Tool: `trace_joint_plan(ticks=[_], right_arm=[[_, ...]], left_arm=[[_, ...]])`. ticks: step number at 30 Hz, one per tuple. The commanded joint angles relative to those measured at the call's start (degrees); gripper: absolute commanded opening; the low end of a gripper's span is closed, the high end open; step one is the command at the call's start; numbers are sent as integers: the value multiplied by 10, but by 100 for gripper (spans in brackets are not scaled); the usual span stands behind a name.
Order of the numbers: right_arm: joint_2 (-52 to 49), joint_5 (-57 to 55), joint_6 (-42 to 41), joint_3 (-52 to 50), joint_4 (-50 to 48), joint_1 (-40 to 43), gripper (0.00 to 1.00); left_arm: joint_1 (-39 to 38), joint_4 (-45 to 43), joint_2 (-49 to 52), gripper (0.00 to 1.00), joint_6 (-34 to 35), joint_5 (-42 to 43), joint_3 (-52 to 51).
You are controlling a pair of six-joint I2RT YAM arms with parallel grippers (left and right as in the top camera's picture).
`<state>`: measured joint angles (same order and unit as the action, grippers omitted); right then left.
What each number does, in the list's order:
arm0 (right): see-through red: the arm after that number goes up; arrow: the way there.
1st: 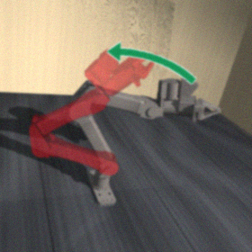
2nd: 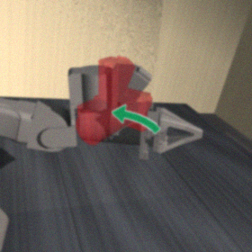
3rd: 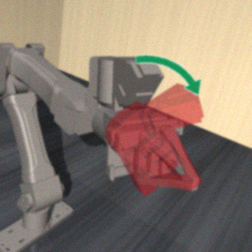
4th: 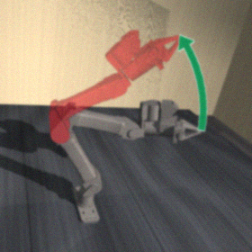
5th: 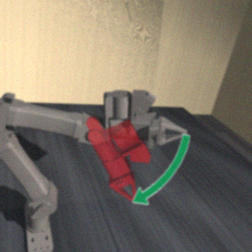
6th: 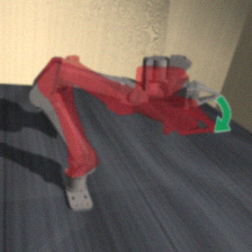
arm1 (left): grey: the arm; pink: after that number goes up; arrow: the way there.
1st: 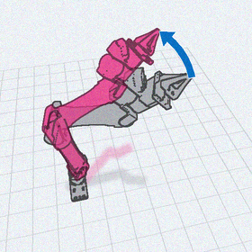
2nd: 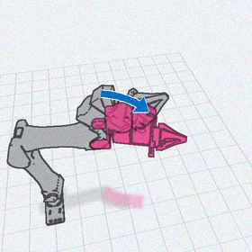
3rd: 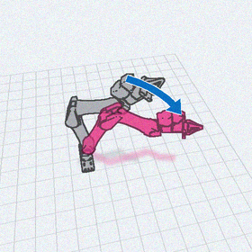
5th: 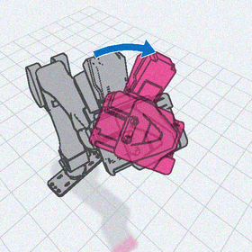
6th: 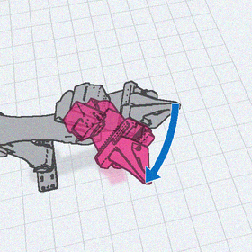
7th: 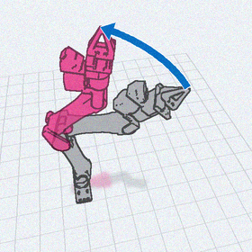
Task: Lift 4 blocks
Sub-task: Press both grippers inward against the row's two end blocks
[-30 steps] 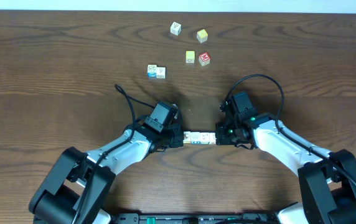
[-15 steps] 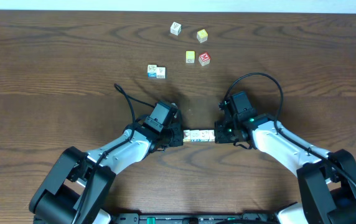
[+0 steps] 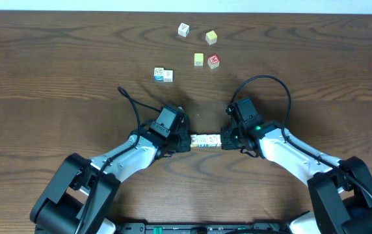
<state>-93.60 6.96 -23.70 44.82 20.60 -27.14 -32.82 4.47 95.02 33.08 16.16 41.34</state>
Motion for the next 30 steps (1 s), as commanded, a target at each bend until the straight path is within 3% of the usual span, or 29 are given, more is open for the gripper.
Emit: trace_joint_plan(ticks=[1,30], right_arm=[[-3,111,-11,3,-16,-31,1],[16,148,-12,4,-39,-31,1]], left_arm=[[-13,-7,8,8,2,53,10],[-13,-7,-19,7,2,68,10]])
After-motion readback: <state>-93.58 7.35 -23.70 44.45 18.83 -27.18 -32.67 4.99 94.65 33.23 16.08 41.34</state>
